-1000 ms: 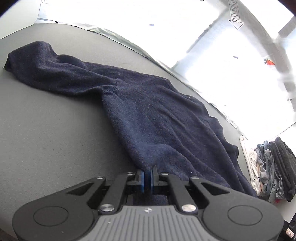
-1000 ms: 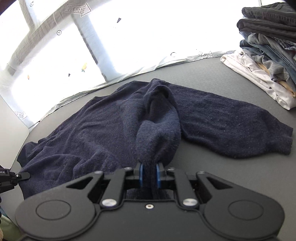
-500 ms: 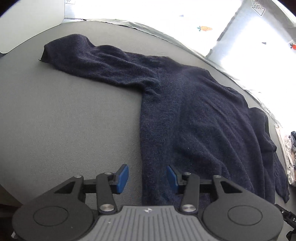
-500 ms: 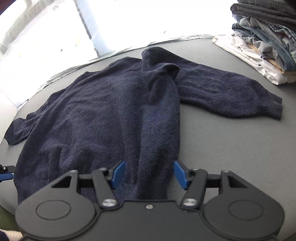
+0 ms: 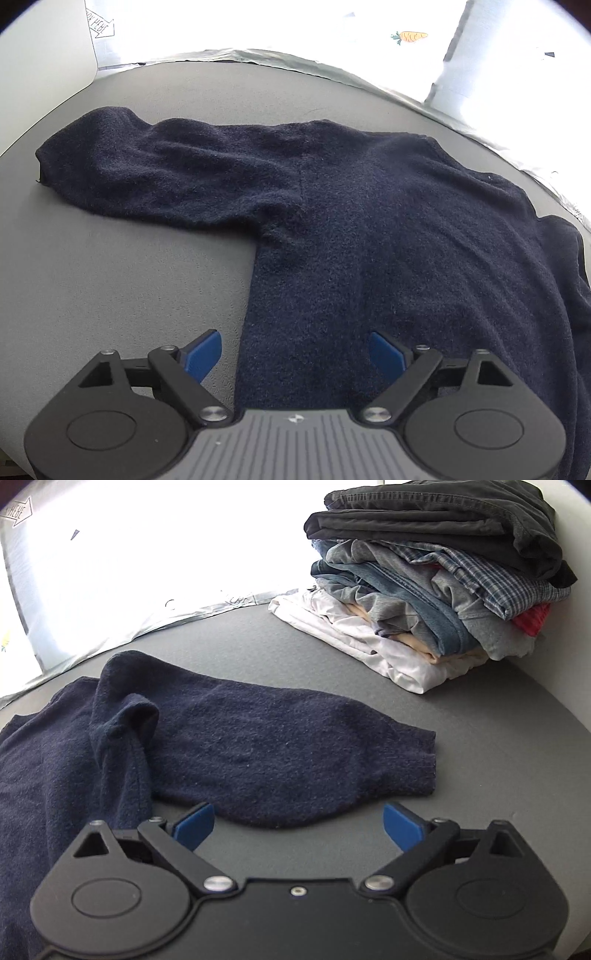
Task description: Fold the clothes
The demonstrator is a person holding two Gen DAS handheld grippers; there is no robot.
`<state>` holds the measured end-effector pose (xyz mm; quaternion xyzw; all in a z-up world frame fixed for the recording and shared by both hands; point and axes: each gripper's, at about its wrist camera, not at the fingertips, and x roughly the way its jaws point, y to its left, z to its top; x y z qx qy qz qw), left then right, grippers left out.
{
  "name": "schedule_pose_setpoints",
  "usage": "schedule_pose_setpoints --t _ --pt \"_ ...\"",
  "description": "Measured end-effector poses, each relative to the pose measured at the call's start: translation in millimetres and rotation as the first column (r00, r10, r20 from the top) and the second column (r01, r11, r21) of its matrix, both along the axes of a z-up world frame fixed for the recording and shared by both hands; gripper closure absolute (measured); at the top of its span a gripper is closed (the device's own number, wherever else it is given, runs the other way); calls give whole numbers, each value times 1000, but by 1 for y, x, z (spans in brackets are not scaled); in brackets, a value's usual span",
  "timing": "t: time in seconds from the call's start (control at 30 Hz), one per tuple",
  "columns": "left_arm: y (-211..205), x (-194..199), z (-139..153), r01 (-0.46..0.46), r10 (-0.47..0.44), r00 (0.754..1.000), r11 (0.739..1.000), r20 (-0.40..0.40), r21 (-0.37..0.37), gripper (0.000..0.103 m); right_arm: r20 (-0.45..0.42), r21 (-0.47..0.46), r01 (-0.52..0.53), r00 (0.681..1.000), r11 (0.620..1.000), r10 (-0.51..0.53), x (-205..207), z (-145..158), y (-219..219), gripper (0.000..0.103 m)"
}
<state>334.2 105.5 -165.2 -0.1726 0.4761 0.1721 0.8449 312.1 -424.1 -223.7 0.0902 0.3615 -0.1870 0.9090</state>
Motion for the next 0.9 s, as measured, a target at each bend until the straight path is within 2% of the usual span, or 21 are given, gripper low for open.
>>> schedule_pose_setpoints --t 0.1,0.23,0.3,0.4,0.5,0.53,0.57,0.63,0.77,0.83,0.9 --pt "11 18 -8 -56 56 998 998 -3 -15 15 7 -10 87 996 996 -87 19 -6 -23 4" --pt "12 34 -22 -84 85 996 996 -39 34 7 -43 -6 120 992 993 -121 44 -18 -45 6" --pt "7 36 -30 -76 79 995 996 -55 54 1 -82 -36 106 991 994 -109 54 -24 -49 9" --pt "-5 36 -35 -45 51 998 992 -49 118 0 -116 -55 58 991 997 -64 59 -31 -50 12" --pt "-6 34 -36 -57 63 997 991 -39 124 0 -86 -15 26 996 1000 -27 56 -31 -52 24" --pt "-6 34 -35 -60 66 997 990 -39 124 0 -82 -20 -1 997 1000 -1 56 -29 -50 36" --pt "-6 34 -35 -63 69 997 990 -40 124 0 -81 -28 -21 997 999 18 57 -28 -49 62" --pt "-5 35 -35 -69 75 996 990 -45 123 0 -82 -48 -54 995 997 50 59 -26 -47 87" --pt "-4 37 -34 -71 78 995 991 -56 117 0 -76 -72 -56 996 996 50 62 -26 -59 94" --pt "-5 37 -34 -73 81 995 990 -57 117 0 -91 -134 -10 996 991 -2 63 -26 -72 97" --pt "-6 36 -35 -75 82 995 990 -51 120 0 -99 -155 55 993 986 -71 62 -26 -92 97"
